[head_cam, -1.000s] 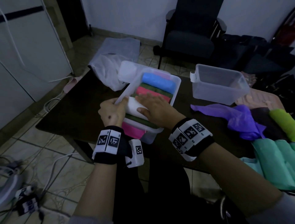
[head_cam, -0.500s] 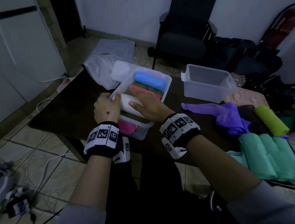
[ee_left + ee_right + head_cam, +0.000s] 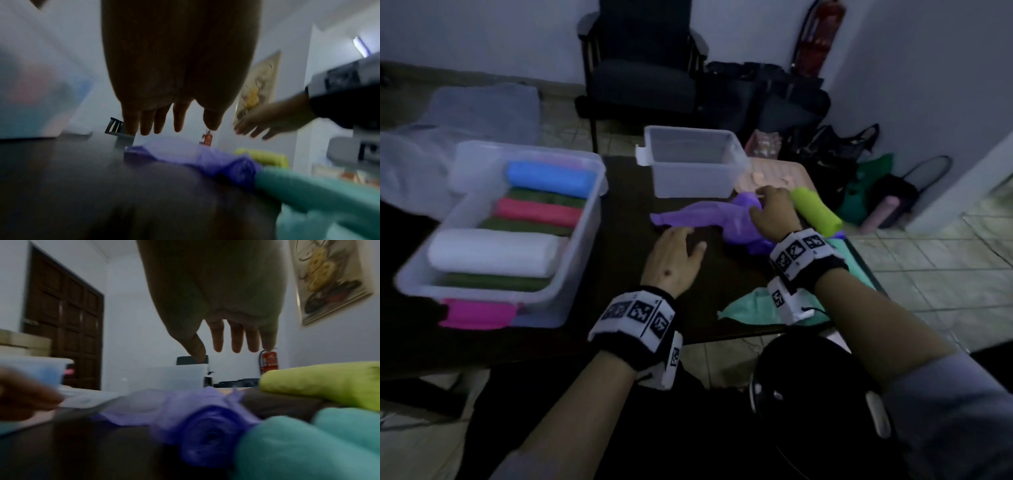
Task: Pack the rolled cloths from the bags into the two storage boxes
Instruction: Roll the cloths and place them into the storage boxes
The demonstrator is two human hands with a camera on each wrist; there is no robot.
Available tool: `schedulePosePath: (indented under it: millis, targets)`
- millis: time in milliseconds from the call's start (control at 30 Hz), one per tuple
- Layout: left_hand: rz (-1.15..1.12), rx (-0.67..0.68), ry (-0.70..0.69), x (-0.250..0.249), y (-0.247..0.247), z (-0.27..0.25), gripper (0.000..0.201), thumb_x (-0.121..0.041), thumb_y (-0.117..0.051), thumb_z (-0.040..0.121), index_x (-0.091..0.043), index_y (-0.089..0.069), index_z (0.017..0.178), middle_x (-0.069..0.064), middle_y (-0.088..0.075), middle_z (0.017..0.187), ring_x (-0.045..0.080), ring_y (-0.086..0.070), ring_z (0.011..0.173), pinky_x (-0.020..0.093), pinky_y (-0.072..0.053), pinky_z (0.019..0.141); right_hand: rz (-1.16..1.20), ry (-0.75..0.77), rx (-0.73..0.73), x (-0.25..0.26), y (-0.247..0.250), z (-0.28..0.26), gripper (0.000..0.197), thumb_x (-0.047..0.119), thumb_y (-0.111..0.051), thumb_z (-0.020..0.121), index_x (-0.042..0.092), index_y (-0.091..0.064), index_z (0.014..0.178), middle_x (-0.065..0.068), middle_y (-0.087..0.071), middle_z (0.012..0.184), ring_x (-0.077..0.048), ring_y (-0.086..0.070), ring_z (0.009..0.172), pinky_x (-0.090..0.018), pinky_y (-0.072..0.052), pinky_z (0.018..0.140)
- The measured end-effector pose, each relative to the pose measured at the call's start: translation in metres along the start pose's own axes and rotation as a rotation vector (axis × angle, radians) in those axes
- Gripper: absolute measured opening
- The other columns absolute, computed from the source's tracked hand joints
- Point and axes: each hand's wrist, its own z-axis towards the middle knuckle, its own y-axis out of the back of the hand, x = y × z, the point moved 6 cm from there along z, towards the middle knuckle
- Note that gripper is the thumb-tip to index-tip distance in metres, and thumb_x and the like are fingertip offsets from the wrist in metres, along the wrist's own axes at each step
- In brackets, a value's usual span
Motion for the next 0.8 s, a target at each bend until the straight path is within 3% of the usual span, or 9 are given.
schedulePosePath:
  millis: [67, 133, 267, 367, 433, 667, 800]
  targets:
    - [0.126, 0.149, 0.097, 0.011, -0.037, 0.013, 0.061, -0.045, -0.038, 0.097, -0.016, -0.022, 0.147, 0.010, -0.012, 0.157, 0.027, -0.012, 0.144, 0.042, -0.016, 0.115, -0.118, -0.111, -0.027, -0.034, 0.012, 0.011, 0.043, 0.018, -0.053, 0.085, 0.006, -0.052, 0.126, -0.020, -0.046, 0.131, -0.038, -0.044, 0.119, -0.040, -0.039, 0.097]
    - [0.216, 0.208, 0.150, 0.021, -0.056, 0.021, 0.066, -0.051, -0.032, 0.096, -0.019, -0.011, 0.150, 0.010, 0.005, 0.158, 0.028, 0.003, 0.146, 0.045, -0.005, 0.116, -0.186, -0.222, -0.078, -0.059, 0.022, 0.019, 0.047, 0.016, -0.053, 0.085, 0.003, -0.043, 0.130, -0.021, -0.040, 0.134, -0.038, -0.038, 0.123, -0.042, -0.038, 0.096]
    - [0.339, 0.299, 0.246, 0.041, -0.069, 0.022, 0.071, -0.060, -0.023, 0.094, -0.026, 0.003, 0.150, 0.007, 0.021, 0.156, 0.028, 0.018, 0.143, 0.051, 0.007, 0.114, -0.207, -0.381, -0.152, -0.095, 0.034, 0.032, 0.051, 0.016, -0.053, 0.088, 0.000, -0.036, 0.134, -0.024, -0.037, 0.136, -0.039, -0.036, 0.125, -0.046, -0.033, 0.102]
    - [0.377, 0.386, 0.284, 0.050, -0.073, 0.020, 0.072, -0.064, -0.020, 0.092, -0.030, 0.009, 0.149, 0.004, 0.027, 0.154, 0.026, 0.024, 0.142, 0.051, 0.011, 0.113, -0.141, -0.404, 0.023, -0.113, 0.028, 0.041, 0.054, 0.020, -0.053, 0.093, -0.002, -0.033, 0.139, -0.024, -0.035, 0.143, -0.037, -0.035, 0.131, -0.043, -0.029, 0.107]
    - [0.379, 0.413, 0.284, 0.052, -0.074, 0.020, 0.073, -0.065, -0.019, 0.092, -0.031, 0.012, 0.148, 0.002, 0.029, 0.153, 0.025, 0.026, 0.141, 0.051, 0.012, 0.113, -0.120, -0.363, 0.093, -0.120, 0.025, 0.046, 0.047, 0.018, -0.052, 0.094, -0.002, -0.040, 0.135, -0.023, -0.041, 0.140, -0.035, -0.040, 0.130, -0.038, -0.033, 0.104]
    - [0.415, 0.449, 0.279, 0.056, -0.074, 0.020, 0.075, -0.064, -0.023, 0.092, -0.032, 0.016, 0.147, 0.001, 0.033, 0.152, 0.025, 0.028, 0.140, 0.051, 0.012, 0.113, -0.191, -0.355, 0.043, -0.118, 0.025, 0.046, 0.054, 0.024, -0.060, 0.090, 0.000, -0.043, 0.135, -0.025, -0.036, 0.142, -0.037, -0.035, 0.132, -0.043, -0.029, 0.107]
    - [0.413, 0.457, 0.274, 0.057, -0.075, 0.020, 0.075, -0.064, -0.024, 0.092, -0.033, 0.017, 0.147, 0.001, 0.033, 0.151, 0.025, 0.028, 0.140, 0.050, 0.012, 0.113, -0.137, -0.379, 0.047, -0.109, 0.025, 0.044, 0.050, 0.026, -0.056, 0.092, 0.000, -0.045, 0.133, -0.022, -0.042, 0.140, -0.035, -0.040, 0.129, -0.038, -0.034, 0.103]
